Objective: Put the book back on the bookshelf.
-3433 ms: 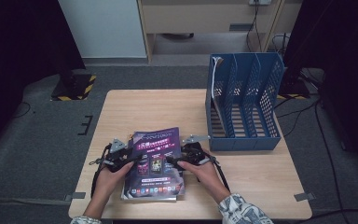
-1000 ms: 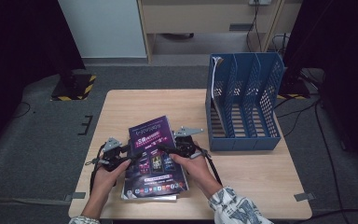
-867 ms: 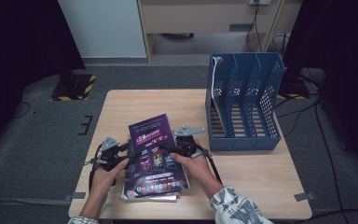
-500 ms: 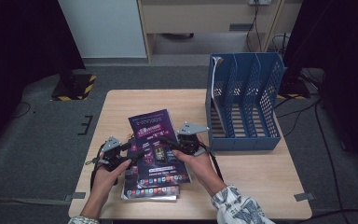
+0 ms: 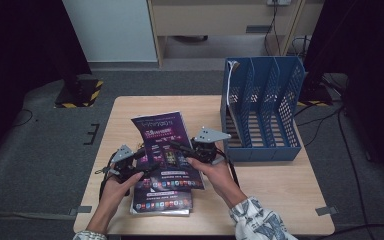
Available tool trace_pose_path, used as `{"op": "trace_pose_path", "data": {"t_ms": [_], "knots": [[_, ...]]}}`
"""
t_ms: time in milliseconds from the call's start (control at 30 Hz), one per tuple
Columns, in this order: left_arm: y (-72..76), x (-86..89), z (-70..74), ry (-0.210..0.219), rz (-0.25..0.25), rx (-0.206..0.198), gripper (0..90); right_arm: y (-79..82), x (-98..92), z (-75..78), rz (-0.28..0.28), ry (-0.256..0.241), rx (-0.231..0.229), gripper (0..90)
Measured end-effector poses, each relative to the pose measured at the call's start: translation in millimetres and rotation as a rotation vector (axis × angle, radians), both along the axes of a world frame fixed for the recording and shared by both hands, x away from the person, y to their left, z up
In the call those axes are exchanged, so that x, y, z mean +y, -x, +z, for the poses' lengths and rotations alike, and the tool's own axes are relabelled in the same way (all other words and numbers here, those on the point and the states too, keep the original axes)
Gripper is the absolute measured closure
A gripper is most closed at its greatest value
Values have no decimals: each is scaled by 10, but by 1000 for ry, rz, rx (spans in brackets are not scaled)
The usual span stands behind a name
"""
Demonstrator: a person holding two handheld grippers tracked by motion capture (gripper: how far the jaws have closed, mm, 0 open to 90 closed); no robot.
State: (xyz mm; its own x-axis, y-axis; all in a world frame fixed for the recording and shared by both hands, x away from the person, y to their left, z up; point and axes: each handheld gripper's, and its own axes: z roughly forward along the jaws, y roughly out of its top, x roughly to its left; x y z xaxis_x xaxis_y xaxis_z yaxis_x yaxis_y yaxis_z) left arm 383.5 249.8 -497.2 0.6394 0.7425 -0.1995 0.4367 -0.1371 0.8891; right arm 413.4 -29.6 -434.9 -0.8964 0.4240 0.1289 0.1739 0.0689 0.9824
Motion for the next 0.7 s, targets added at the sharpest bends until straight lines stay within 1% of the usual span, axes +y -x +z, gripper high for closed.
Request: {"op": "trace_pose_path", "data": {"t_ms": [33,133,167,200,233,267,300,333,367,400,467,533,567,633,700], "knots": [[-4,-8,3,10,-7,-1,143,9,6,19,7,-3,-14,815],[-20,-40,27,21,-45,-8,157,23,16,32,24,-22,-23,817],[-20,-45,40,35,-67,-6,188,24,20,30,28,-25,-24,817],[-28,-46,47,38,-67,0,238,23,21,24,32,-22,-28,819],[-39,-40,50,44,-65,10,251,21,19,20,33,-25,-28,819],[-48,-22,60,40,-66,19,281,17,13,16,34,-27,-28,819],[-55,6,73,39,-65,27,346,12,5,12,36,-24,-27,819],[-52,29,85,49,-55,33,405,7,-4,6,36,-29,-20,819],[-43,41,100,48,-50,29,466,0,-11,-2,36,-36,-17,820],[-37,48,115,42,-49,29,503,-2,-16,-7,35,-38,-12,820],[-29,50,138,36,-44,30,554,-4,-18,-12,35,-35,-13,818],[-26,60,150,42,-38,37,600,-1,-18,-17,39,-28,-4,813],[-22,65,159,44,-40,37,630,-1,-16,-17,35,-14,-6,811],[-12,69,175,44,-39,38,661,2,-14,-15,33,0,-6,807],[-3,78,188,44,-43,35,689,2,-14,-5,22,30,-8,808]]}}
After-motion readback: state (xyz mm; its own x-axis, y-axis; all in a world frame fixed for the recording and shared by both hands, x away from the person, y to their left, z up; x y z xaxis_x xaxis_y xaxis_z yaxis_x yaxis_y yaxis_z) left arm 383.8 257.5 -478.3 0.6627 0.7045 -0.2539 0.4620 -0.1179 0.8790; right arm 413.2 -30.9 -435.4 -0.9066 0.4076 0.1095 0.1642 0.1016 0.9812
